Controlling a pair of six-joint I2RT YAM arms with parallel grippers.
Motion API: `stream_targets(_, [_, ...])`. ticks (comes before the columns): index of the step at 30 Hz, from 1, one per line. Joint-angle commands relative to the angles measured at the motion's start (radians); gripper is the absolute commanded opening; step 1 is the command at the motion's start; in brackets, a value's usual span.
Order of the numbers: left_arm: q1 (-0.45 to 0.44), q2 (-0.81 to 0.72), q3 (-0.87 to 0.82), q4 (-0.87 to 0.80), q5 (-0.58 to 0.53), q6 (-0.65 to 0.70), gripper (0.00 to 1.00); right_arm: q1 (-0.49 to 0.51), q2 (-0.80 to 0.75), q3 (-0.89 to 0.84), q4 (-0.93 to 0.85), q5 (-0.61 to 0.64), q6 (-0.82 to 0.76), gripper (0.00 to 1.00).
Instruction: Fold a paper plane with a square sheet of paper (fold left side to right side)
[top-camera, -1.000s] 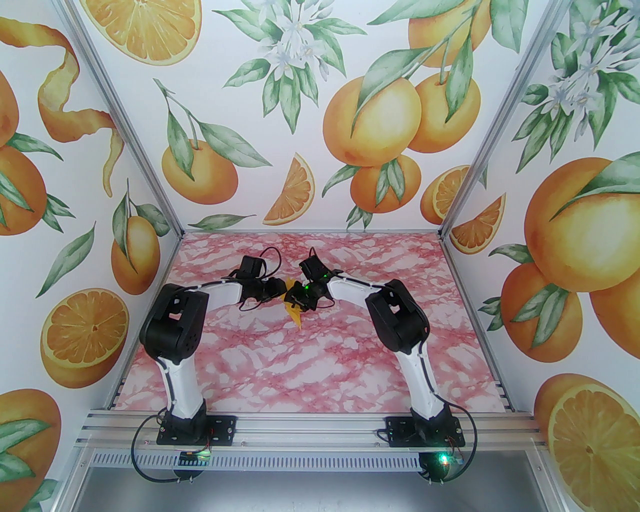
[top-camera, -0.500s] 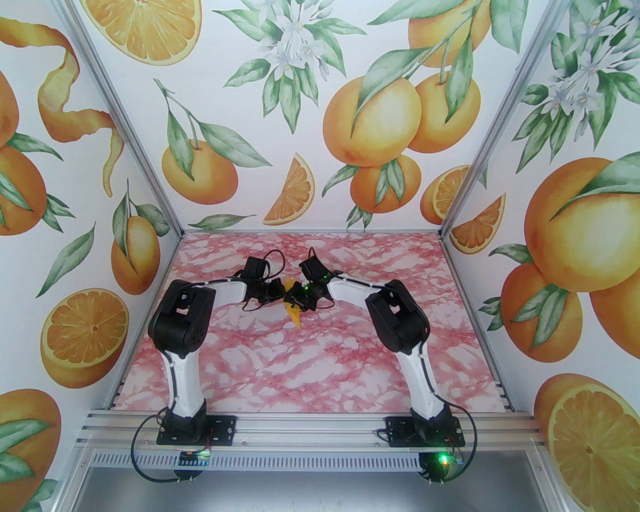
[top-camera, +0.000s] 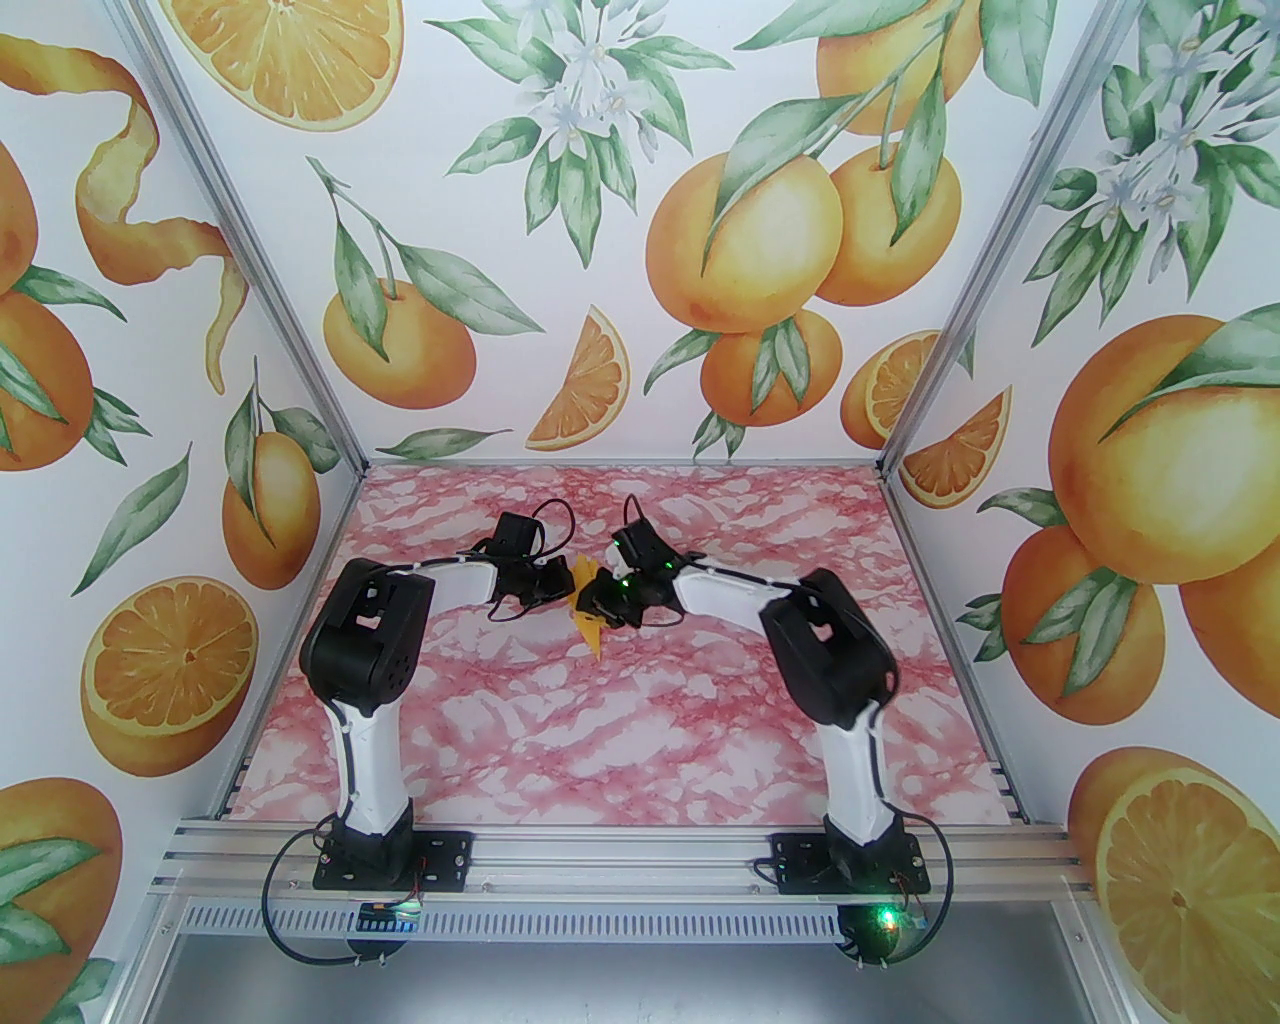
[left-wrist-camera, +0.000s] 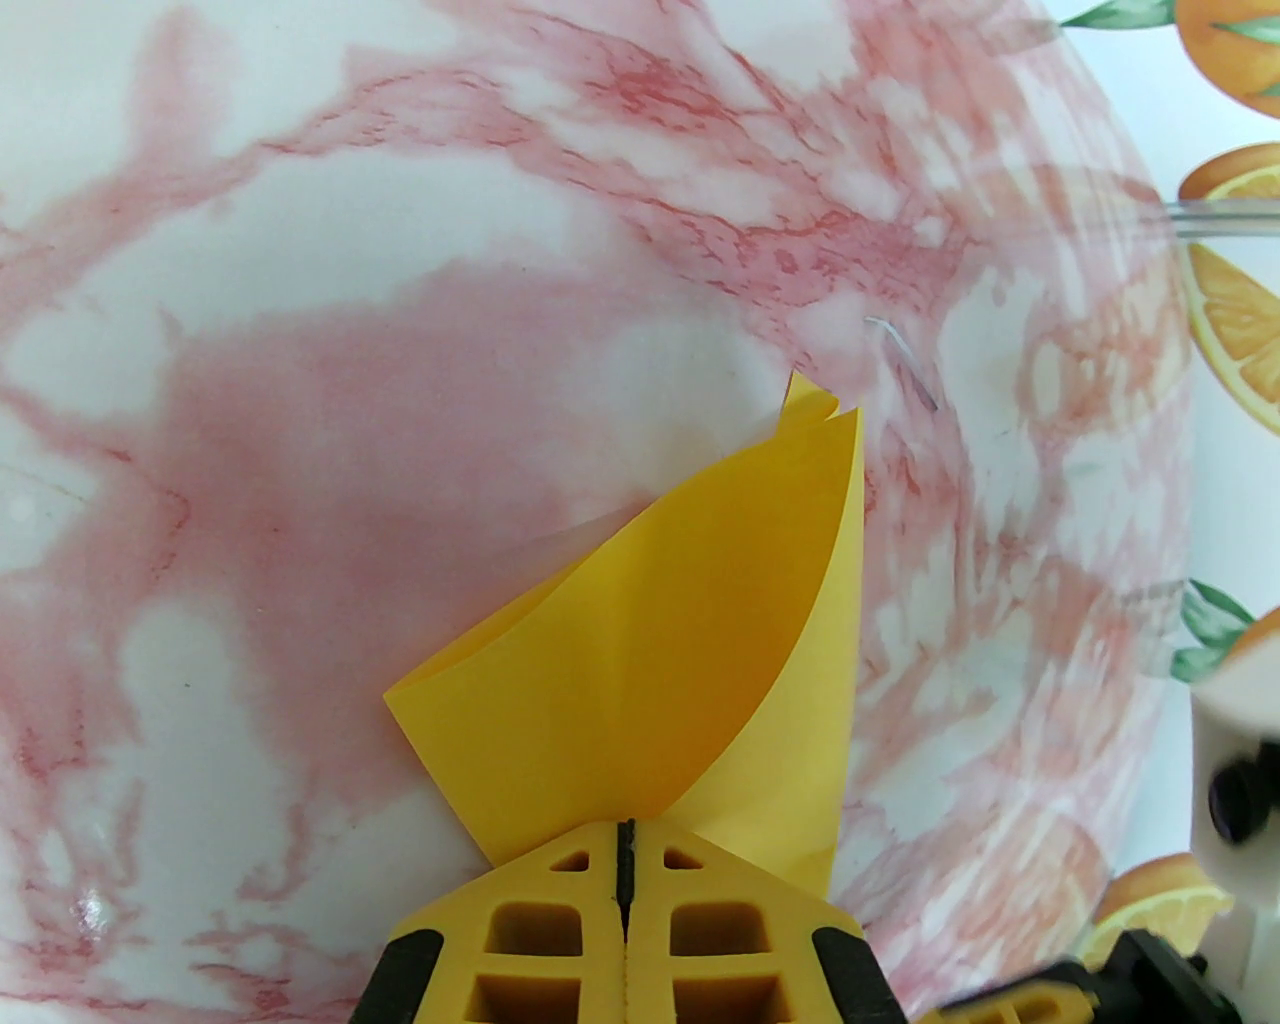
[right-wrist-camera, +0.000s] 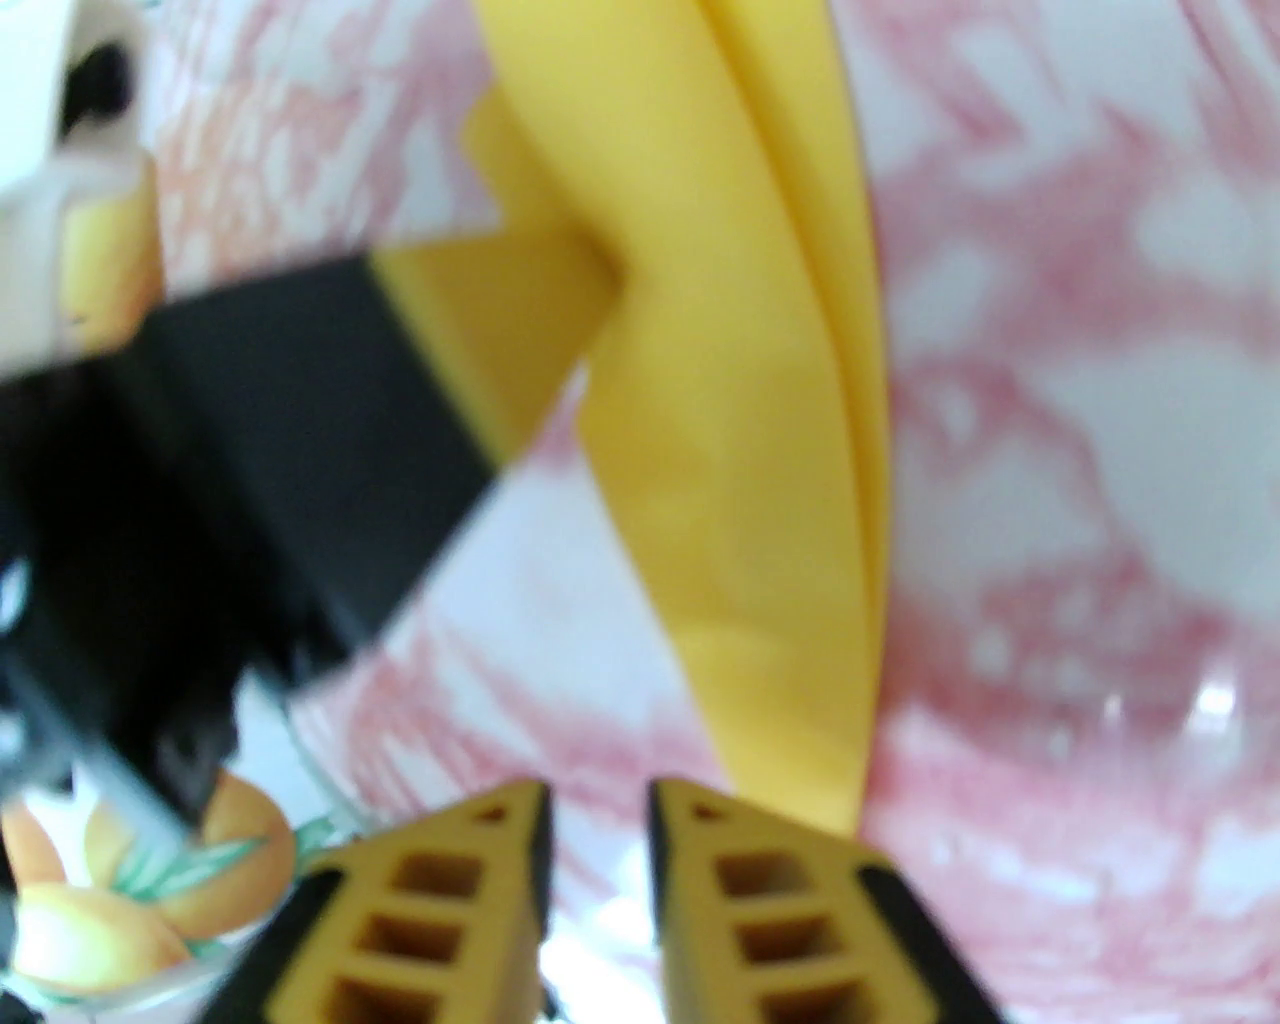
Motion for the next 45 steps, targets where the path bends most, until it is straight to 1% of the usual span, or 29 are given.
stream_targets(1, [-0.016,0.062,-0.009,-0.1,-0.023,0.016,0.02,-0.009,-0.046,-0.088,0.125,-0.05,0.024,0.1])
stream_targets(2, [-0.016,0.062,-0.009,-0.101,-0.021,0.017,0.02,-0.011,-0.053,-0.118,0.165,-0.06,0.045,0.1])
stream_targets(4, [-0.017,0.062,-0.008,-0.103,-0.022,0.016,0.02,-0.017,-0.063,-0.184,0.264,-0.081,0.101,0.05])
stream_targets(8, [-0.017,0.062,-0.008,-0.105,-0.023,0.02,0.02,-0.018,-0.076,-0.247,0.378,-0.095,0.155,0.01])
stream_targets(10, [-0.017,0.063,-0.009,-0.106,-0.023,0.019,0.02,-0.022,-0.082,-0.278,0.433,-0.095,0.183,0.0])
stream_targets(15, [-0.016,0.065,-0.014,-0.103,-0.022,0.018,0.02,-0.036,-0.088,-0.323,0.476,-0.098,0.204,0.0])
stream_targets(26, [-0.016,0.068,-0.014,-0.103,-0.024,0.018,0.02,-0.051,-0.119,-0.363,0.506,-0.1,0.207,0.02])
stream_targets(36, [-0.017,0.07,-0.014,-0.098,-0.023,0.015,0.02,-0.052,-0.083,-0.401,0.587,-0.121,0.256,0.02])
stream_targets(45, [-0.016,0.071,-0.017,-0.094,-0.021,0.012,0.02,-0.043,-0.048,-0.403,0.626,-0.137,0.28,0.02])
